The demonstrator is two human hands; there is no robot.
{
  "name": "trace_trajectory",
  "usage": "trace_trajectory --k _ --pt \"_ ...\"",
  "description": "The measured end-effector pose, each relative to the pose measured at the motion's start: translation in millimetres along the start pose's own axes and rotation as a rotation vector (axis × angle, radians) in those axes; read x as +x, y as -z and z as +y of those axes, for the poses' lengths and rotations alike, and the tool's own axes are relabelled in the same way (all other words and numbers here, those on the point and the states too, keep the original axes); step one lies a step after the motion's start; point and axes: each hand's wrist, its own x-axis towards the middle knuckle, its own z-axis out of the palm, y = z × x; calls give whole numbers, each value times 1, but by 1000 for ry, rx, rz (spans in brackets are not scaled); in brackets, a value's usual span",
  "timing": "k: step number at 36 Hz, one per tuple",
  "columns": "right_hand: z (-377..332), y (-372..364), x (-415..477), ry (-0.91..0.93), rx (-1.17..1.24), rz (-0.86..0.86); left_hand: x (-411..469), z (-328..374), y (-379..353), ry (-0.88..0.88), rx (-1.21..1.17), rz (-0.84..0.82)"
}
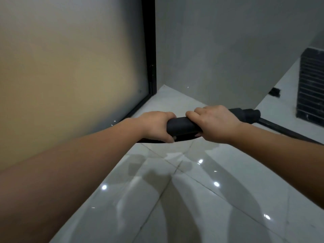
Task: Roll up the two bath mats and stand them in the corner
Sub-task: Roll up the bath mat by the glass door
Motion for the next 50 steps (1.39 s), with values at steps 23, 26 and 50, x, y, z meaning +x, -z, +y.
trace_trajectory --k 23,26,50 --pt "-2 -1 -7 -42 -59 15 -5 0 -1 28 -91 141" --pt "-3 0 -7 -49 -64 29 -2 -1 -3 46 -151 10" --pt "5 -1 -6 -61 -27 56 -5 3 -28 -18 89 370"
